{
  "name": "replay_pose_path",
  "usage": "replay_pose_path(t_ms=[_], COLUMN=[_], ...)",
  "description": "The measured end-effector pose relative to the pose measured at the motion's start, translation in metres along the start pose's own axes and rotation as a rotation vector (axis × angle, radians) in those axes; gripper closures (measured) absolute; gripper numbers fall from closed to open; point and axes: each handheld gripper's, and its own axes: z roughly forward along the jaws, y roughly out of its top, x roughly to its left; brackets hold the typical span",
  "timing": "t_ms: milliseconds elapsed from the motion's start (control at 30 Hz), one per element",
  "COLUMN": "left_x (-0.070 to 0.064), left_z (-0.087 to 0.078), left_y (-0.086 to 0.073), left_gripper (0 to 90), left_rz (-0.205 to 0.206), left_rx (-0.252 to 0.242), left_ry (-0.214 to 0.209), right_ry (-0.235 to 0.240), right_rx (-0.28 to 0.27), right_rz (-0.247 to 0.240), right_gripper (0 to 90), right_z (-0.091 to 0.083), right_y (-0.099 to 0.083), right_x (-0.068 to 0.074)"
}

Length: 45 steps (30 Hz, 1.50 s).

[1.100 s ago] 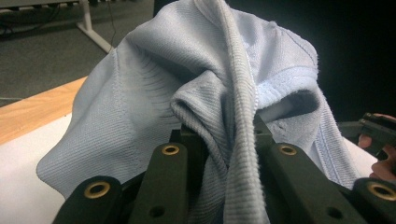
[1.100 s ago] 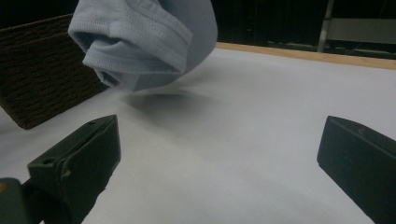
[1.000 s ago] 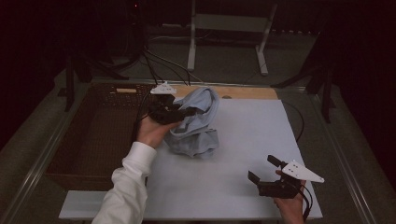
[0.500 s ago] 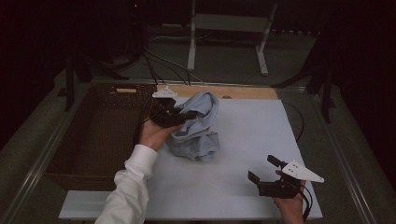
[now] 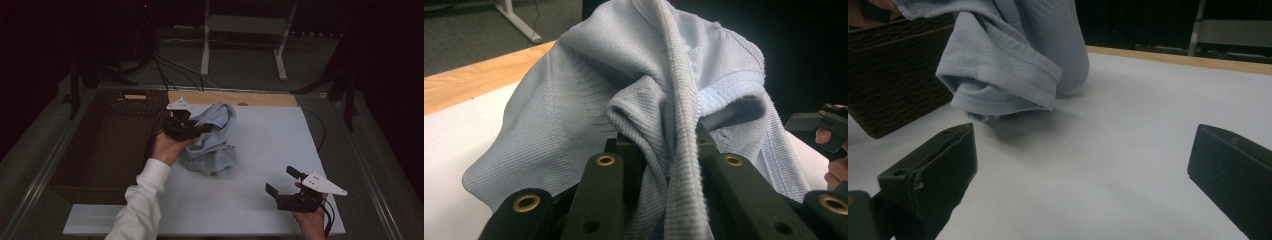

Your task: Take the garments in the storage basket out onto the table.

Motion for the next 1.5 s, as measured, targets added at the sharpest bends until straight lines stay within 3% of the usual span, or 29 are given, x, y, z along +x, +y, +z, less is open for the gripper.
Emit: replay_pose_path(t_ms=[367,1500], left_x=[-0.003,-0.02], left_z=[0.005,0.028], left_y=[-0.01,-0.041], left_gripper=[75.7,73.5], left_rz=[-0.005,0.04], left_rx=[0.012,0.063], left_ry=[-0.008,-0.004], right_ry=[0.0,0.001], right_rx=[0.0,0.0], right_rz=[0.0,0.001], right_gripper=[0.0,0.0], right_z=[0.0,0.0], right_y=[0.0,0.0], right_x=[0.0,0.0])
